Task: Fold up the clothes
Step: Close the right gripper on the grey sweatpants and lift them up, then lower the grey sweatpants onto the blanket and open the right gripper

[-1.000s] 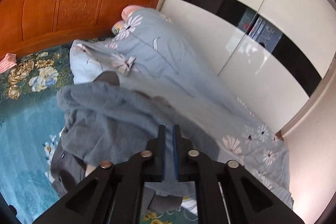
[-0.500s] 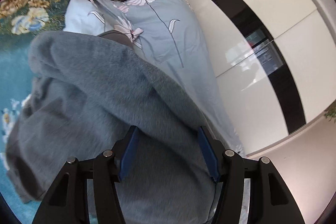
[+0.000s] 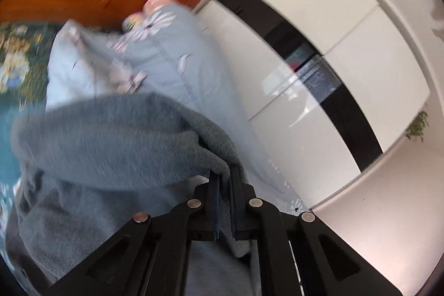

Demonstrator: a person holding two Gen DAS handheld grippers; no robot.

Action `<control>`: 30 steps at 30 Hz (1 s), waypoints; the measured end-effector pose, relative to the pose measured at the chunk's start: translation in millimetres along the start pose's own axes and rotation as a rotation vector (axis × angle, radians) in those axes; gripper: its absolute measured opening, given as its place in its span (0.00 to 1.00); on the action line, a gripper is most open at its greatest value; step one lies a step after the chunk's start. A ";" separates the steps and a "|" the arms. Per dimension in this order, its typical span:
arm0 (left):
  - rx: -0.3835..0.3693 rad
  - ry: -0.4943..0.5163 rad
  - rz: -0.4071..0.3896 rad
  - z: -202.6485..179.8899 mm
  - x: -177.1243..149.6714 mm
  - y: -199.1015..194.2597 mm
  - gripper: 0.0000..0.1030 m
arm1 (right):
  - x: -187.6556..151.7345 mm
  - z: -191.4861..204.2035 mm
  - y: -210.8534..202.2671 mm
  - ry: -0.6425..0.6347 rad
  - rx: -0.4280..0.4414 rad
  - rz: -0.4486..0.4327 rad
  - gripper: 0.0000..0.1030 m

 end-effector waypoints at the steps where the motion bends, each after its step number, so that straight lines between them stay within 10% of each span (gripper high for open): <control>1: -0.002 0.002 -0.005 -2.2 -1.2 -5.5 1.00 | 2.7 -13.9 -6.3 0.026 0.002 -0.014 0.05; 10: -0.025 0.024 -0.043 -20.6 -15.7 -53.0 1.00 | 19.4 -120.1 -107.8 0.212 0.046 -0.194 0.05; 23: 0.004 0.002 -0.106 6.7 -35.8 -112.5 1.00 | 55.3 -135.0 -323.4 0.325 0.430 -0.569 0.05; 30: 0.049 -0.060 -0.121 46.0 -43.6 -135.2 1.00 | 50.6 -3.0 -303.0 0.130 0.719 -0.380 0.05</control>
Point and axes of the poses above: each gripper's, at about its wrist camera, not at the fingertips, and y roughly the way its jaws point, z to its left, x to its top, the point moved 2 cm from there along y, roughly the way its jaws point, and after that the axes turned 1 degree about -x, right-handed, at the moved point
